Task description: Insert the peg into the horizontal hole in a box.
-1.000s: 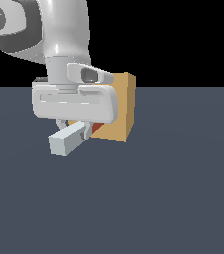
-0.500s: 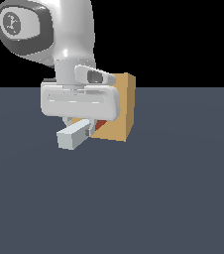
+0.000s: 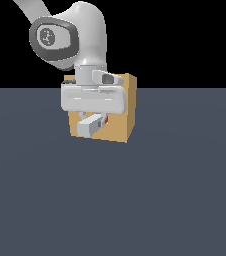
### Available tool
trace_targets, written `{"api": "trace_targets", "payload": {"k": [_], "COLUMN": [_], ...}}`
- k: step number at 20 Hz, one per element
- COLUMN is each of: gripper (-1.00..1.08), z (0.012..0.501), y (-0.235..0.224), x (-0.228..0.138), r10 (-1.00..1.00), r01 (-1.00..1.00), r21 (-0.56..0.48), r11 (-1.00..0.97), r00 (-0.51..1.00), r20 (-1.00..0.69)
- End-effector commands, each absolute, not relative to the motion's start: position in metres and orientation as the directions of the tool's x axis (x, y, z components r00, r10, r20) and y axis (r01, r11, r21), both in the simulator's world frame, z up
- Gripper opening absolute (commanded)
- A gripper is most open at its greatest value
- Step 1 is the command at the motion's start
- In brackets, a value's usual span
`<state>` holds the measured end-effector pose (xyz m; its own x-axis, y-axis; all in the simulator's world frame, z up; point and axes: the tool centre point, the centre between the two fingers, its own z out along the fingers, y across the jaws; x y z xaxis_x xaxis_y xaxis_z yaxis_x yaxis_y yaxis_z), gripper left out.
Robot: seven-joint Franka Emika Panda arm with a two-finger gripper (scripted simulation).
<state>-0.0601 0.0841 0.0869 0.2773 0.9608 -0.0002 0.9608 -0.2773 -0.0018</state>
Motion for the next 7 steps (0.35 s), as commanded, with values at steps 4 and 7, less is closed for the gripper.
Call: {"api": "trace_targets", "payload": {"k": [4,7], "gripper": [-1.0,-1.0], "z": [0.088,0.088], "y": [0.105,0.107], "x": [-0.051,-0.05], "r10": [0.96,0.96], "r01": [0.96,0.96], "r21": [0.001,0.001], "r11": [-0.279,-0.279], "r00": [0.279,0.279], "r20": [0.001,0.001]}}
